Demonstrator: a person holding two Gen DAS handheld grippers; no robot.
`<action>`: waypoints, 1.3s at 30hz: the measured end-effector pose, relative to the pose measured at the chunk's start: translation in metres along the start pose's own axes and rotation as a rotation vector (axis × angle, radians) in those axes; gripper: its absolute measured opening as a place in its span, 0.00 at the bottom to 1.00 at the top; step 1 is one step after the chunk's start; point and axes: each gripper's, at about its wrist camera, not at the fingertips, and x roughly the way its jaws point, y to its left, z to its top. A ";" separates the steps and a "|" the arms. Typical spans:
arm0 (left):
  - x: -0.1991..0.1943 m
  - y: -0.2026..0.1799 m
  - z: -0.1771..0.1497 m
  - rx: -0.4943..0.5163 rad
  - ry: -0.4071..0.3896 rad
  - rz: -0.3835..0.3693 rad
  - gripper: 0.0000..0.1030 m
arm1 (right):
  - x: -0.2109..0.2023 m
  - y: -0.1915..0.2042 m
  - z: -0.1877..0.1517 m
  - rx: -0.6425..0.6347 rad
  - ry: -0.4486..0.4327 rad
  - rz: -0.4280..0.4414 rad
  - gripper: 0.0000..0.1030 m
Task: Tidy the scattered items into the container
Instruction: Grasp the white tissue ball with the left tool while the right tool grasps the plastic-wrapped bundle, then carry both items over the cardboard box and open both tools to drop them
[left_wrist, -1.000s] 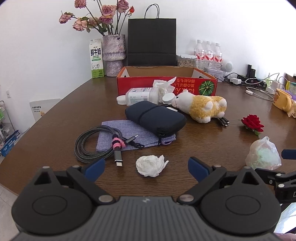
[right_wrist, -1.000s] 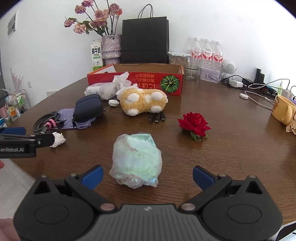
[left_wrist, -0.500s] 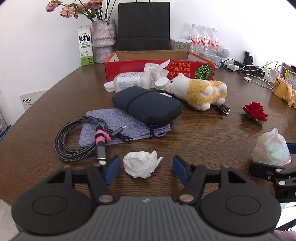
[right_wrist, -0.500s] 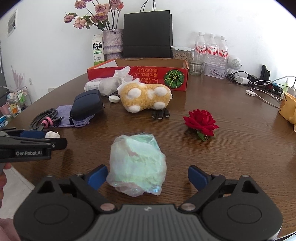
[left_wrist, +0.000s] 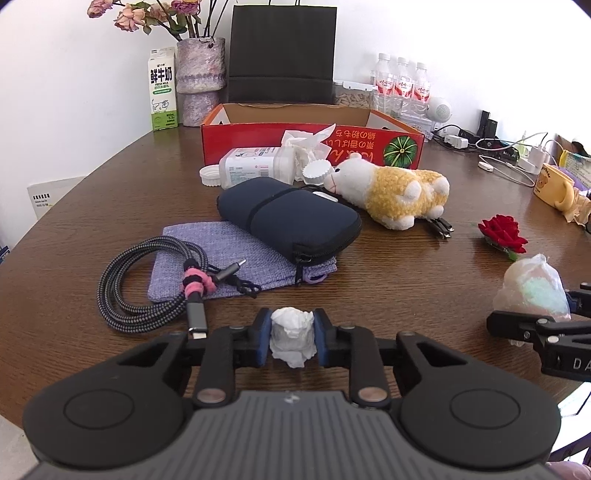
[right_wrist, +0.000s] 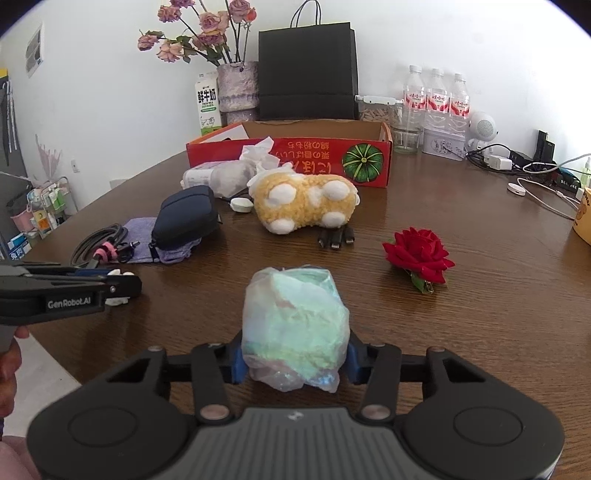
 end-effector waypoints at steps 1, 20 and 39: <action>0.000 0.000 0.002 0.002 -0.002 -0.003 0.24 | 0.000 0.000 0.003 0.000 -0.006 0.001 0.46; 0.042 0.026 0.164 0.021 -0.142 -0.129 0.23 | 0.066 -0.015 0.152 -0.034 -0.170 0.039 0.46; 0.269 0.049 0.286 -0.023 0.222 -0.035 0.23 | 0.296 -0.054 0.292 -0.118 0.210 -0.029 0.46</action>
